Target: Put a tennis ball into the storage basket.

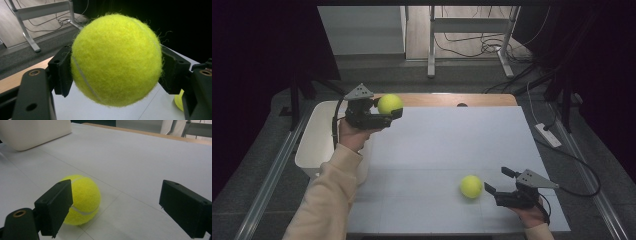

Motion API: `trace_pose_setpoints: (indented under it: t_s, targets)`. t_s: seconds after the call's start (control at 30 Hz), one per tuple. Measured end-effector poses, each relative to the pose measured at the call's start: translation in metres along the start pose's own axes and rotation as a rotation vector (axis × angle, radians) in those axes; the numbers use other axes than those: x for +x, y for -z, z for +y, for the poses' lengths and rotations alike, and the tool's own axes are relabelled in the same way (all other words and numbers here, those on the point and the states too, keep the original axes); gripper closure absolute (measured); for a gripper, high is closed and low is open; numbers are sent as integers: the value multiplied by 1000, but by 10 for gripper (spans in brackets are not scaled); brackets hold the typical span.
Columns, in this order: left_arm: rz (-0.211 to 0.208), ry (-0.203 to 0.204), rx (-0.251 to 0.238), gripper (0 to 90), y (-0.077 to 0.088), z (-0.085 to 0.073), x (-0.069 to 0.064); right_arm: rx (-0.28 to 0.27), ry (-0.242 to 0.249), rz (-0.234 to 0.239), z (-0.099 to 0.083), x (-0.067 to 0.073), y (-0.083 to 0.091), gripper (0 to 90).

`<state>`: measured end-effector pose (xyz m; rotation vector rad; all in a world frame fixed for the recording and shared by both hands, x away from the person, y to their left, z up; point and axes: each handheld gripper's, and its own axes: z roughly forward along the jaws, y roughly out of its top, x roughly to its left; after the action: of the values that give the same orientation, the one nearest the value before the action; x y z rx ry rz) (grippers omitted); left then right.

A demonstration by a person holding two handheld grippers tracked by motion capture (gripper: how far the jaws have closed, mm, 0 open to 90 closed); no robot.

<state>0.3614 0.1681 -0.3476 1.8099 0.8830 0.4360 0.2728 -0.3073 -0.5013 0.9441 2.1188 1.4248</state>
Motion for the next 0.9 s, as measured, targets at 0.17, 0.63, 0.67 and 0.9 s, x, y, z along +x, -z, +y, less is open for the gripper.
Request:
trace_pose_setpoints:
  t_s: [0.17, 0.63, 0.67, 0.9]
  targets:
    - [7, 2, -6, 264, 2, 1, 2, 0, -1, 0, 0, 0, 0, 114]
    - [38, 11, -22, 264, 11, 4, 7, -3, -3, -3, 0, 0, 0, 115]
    - [40, 9, -22, 264, 11, 5, 8, -3, -2, -3, 0, 0, 0, 115]
    - [57, 20, -33, 265, 15, 5, 12, -3, -2, -4, 0, 0, 0, 116]
